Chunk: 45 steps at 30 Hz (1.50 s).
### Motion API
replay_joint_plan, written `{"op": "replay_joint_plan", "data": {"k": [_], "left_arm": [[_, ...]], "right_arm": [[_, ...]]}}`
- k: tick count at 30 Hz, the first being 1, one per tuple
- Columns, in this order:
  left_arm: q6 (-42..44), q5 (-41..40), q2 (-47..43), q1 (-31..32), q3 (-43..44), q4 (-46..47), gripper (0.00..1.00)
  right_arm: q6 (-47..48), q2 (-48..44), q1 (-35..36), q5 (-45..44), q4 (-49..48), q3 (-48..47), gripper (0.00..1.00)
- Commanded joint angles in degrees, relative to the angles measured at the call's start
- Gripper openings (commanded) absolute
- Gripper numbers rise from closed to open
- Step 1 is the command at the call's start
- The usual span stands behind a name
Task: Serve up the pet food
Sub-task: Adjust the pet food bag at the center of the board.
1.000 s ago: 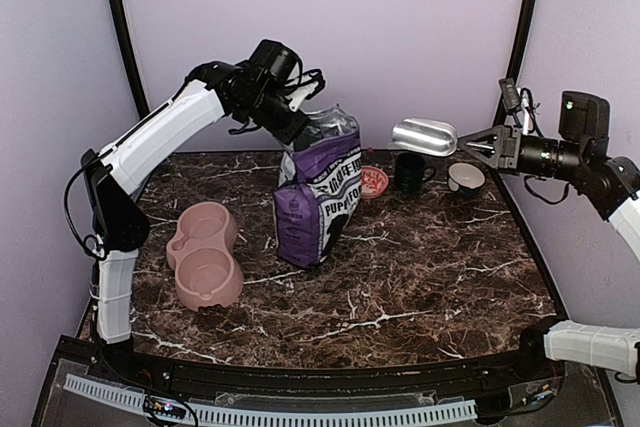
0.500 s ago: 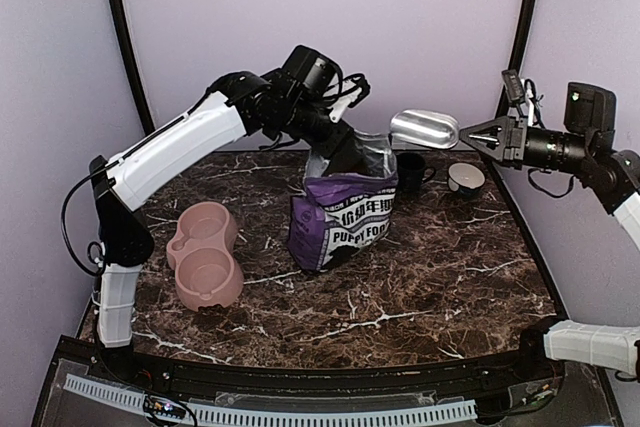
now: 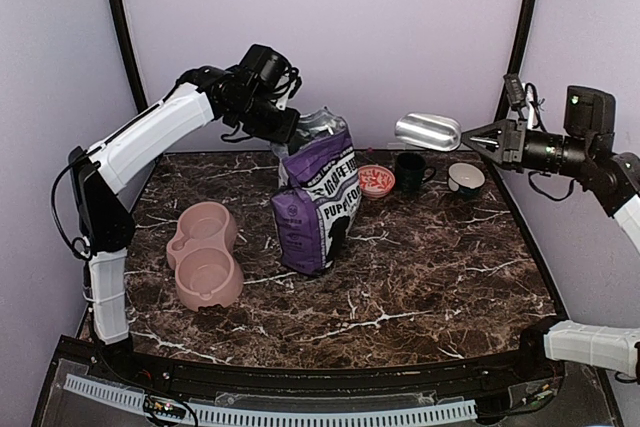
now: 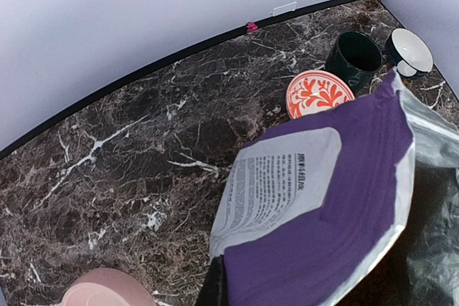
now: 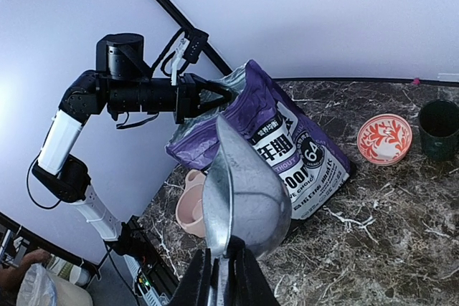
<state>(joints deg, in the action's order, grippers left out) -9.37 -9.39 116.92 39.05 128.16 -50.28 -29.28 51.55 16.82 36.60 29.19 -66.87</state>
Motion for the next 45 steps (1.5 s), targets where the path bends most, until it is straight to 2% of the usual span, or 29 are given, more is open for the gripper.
{"op": "replay_joint_plan", "data": {"k": [1, 7, 12, 20, 26, 30, 35, 37, 41, 45], "left_arm": [[-4.63, -2.87, -9.63, 0.15, -1.19, 7.11, 0.00], [-4.86, 0.71, -11.82, 0.20, -4.71, 8.32, 0.02], [-3.82, 1.51, -12.77, 0.17, -6.18, 9.41, 0.14], [-2.92, 3.14, -14.84, 0.20, -6.91, 10.67, 0.50], [-4.22, 3.72, -17.65, 0.53, -5.99, 8.58, 0.67], [-5.10, 3.34, -19.70, 2.60, -4.96, 8.00, 0.70], [-4.41, -0.01, -19.31, 11.05, -0.57, 7.78, 0.71], [-6.06, 1.08, -18.40, 12.39, -0.13, 8.05, 0.71], [-9.71, 8.21, -16.78, 14.42, -3.80, 14.40, 0.69], [-12.85, 11.98, -12.23, 16.90, -3.73, 19.03, 0.66]], "right_arm": [[-0.41, 0.07, 0.02, -1.01, -3.59, 0.47, 0.00], [-0.69, -0.43, -0.03, -2.57, -3.45, 2.43, 0.00], [-1.83, -1.59, 0.03, -3.02, -4.54, 4.72, 0.00], [-10.40, -5.93, 0.00, -6.67, -12.12, 14.73, 0.00], [-13.44, -9.21, 0.04, -12.37, -13.97, 19.37, 0.00], [-16.69, -10.24, 0.13, -14.57, -18.08, 21.28, 0.00], [-18.79, -9.98, 0.43, -16.56, -23.06, 21.65, 0.00], [-19.14, -9.93, 0.81, -17.64, -25.02, 21.88, 0.00], [-19.67, -9.01, 2.74, -19.45, -28.51, 22.33, 0.00], [-18.34, -7.39, 5.31, -22.83, -30.25, 22.27, 0.00]]}}
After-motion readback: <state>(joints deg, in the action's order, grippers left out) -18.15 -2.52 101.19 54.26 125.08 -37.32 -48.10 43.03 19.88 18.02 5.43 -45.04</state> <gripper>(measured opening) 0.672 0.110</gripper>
